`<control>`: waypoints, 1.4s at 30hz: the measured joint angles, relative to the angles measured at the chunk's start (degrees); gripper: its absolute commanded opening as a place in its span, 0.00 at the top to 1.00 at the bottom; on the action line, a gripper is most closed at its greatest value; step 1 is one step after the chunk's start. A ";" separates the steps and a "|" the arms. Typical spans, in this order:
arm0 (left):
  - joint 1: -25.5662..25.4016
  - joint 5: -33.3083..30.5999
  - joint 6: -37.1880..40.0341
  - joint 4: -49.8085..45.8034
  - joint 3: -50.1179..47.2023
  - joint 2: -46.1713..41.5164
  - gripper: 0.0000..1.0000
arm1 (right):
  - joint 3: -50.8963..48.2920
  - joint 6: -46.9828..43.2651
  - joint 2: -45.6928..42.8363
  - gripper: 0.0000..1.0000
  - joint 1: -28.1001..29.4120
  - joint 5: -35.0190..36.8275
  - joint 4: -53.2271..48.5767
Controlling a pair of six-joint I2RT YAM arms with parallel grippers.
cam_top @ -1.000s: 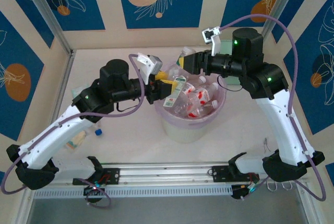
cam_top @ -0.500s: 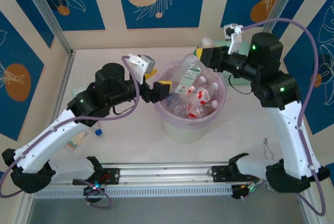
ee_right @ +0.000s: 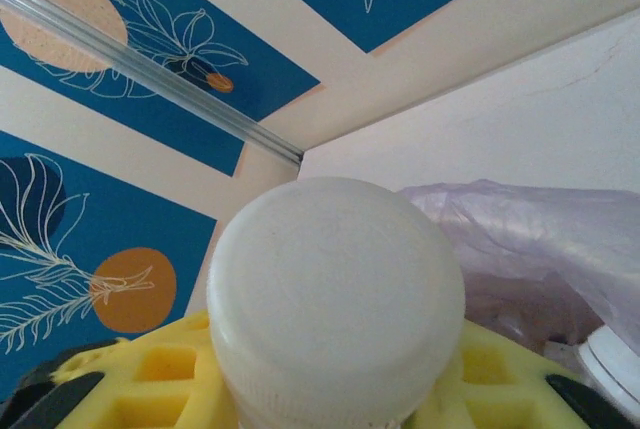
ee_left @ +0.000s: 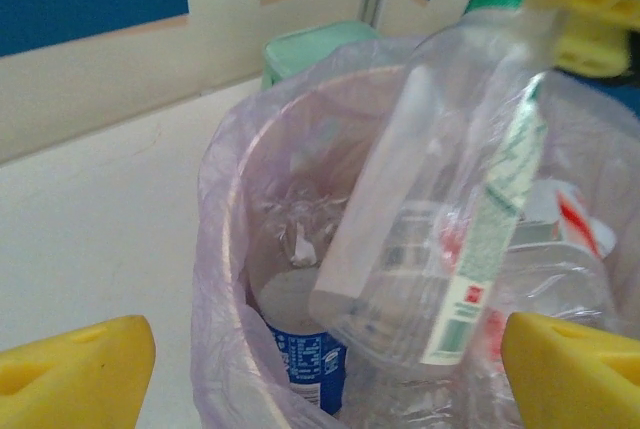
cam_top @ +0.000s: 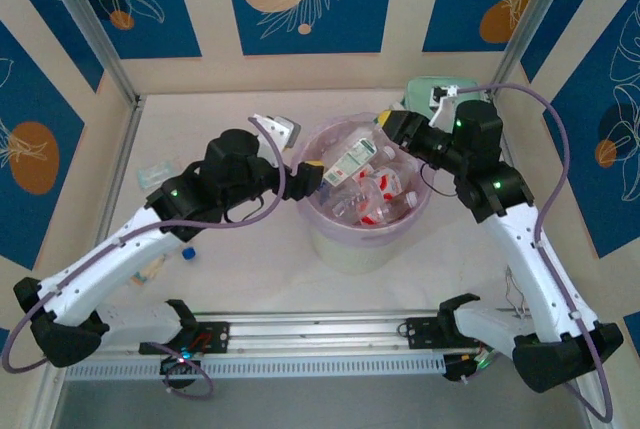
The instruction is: Put the plastic bottles in the bin
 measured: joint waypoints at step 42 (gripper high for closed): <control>2.05 -12.98 1.29 -14.53 3.50 0.35 0.01 | 18.58 -25.53 14.19 0.54 9.25 12.04 -29.31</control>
